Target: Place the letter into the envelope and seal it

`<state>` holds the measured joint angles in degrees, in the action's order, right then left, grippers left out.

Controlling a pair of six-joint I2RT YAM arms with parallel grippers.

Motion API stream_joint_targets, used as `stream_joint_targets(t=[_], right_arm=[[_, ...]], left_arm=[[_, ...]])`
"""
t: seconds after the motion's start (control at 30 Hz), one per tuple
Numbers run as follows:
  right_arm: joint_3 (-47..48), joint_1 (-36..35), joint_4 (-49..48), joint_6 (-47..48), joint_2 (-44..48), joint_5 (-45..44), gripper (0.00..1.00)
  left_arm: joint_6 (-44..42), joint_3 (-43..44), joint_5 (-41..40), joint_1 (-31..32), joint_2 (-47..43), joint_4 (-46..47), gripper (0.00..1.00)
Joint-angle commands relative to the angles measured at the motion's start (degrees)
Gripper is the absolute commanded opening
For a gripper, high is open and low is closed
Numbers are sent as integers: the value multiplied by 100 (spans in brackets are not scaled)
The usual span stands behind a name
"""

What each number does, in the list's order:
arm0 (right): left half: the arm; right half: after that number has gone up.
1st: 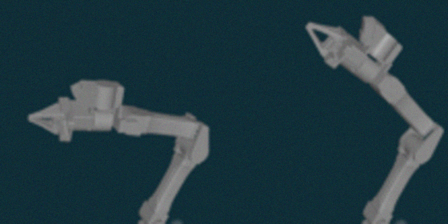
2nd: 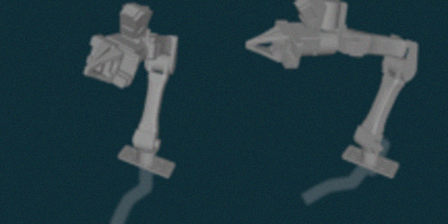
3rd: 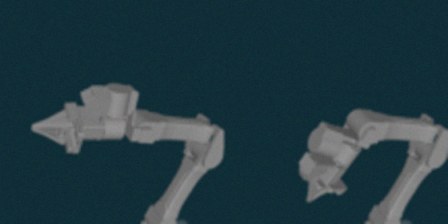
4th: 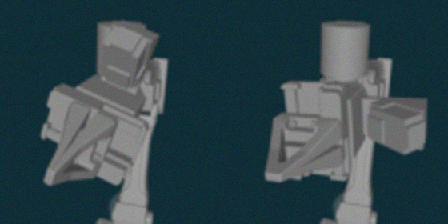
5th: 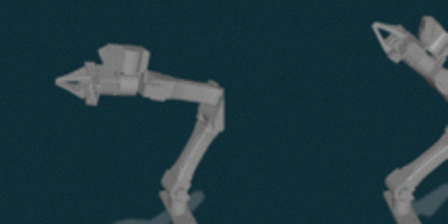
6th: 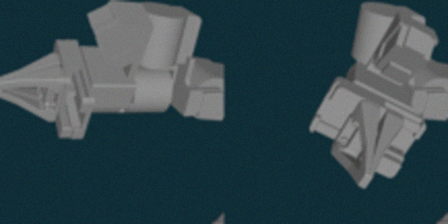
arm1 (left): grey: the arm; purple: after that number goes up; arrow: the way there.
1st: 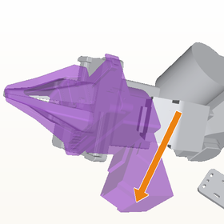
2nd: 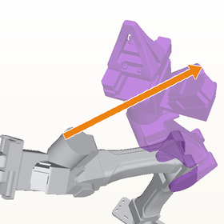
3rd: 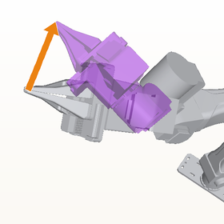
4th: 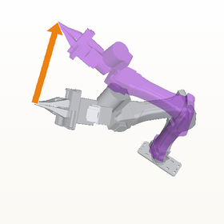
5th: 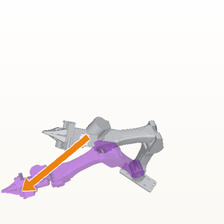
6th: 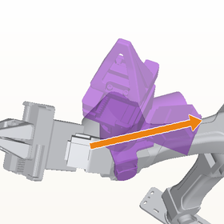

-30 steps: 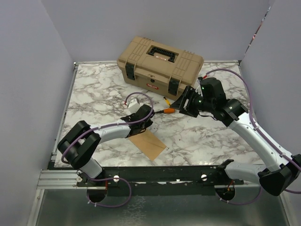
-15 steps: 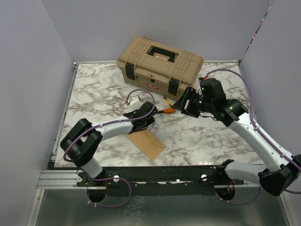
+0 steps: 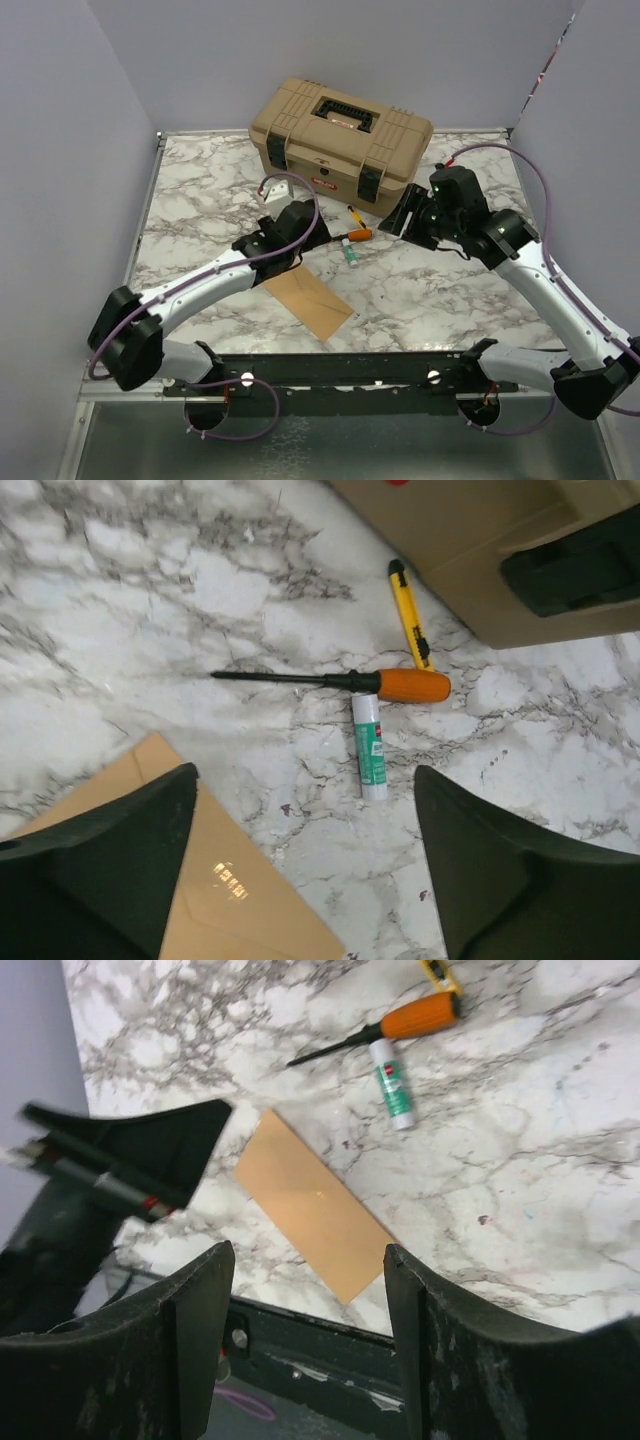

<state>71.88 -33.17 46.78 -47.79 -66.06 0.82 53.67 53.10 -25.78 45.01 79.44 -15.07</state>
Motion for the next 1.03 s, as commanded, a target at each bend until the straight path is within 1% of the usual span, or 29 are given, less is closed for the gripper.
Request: stream_joint_targets(t=[0.0, 0.13, 0.23, 0.27, 0.3, 0.33, 0.43, 0.53, 0.63, 0.73, 0.9, 1.0], right_arm=[[487, 6, 667, 225, 172, -1084, 65], [1382, 8, 1199, 576, 12, -1779, 66], [1917, 3, 1606, 752, -47, -2369, 70], [2046, 3, 1704, 846, -43, -2509, 80], [2182, 8, 1781, 963, -47, -2595, 94], [2299, 6, 1856, 1085, -54, -2664, 99], [2620, 3, 2093, 1242, -25, -2847, 100], [2955, 6, 2363, 1263, 25, -3095, 100], [3250, 3, 2557, 1349, 86, -3186, 100], [3473, 4, 2721, 1381, 111, -3236, 100], [3583, 3, 2870, 1357, 172, -3162, 100], [3649, 8, 3186, 1290, 51, -3100, 100]], left_arm=[[-1191, 510, -459, 21, -993, -646, 98], [-1731, 1308, -770, 15, -1631, -1775, 99], [-1812, 1910, -1174, 16, -2051, -2617, 99], [-1782, 2111, -1318, 12, -2188, -2891, 99], [-1786, 2331, -1426, 16, -2307, -3140, 99], [-1794, 2535, -1520, 14, -2438, -3354, 99], [-1923, 3210, -1753, 11, -2775, -3996, 99], [-2332, 3810, -1955, 10, -2997, -4562, 99], [-2563, 4452, -2215, 14, -3035, -5196, 99], [-2623, 4984, -2280, 16, -3035, -5601, 99], [-2686, 5304, -2304, 16, -3150, -5787, 99], [-2666, 5332, -2307, 14, -3190, -5823, 99]])
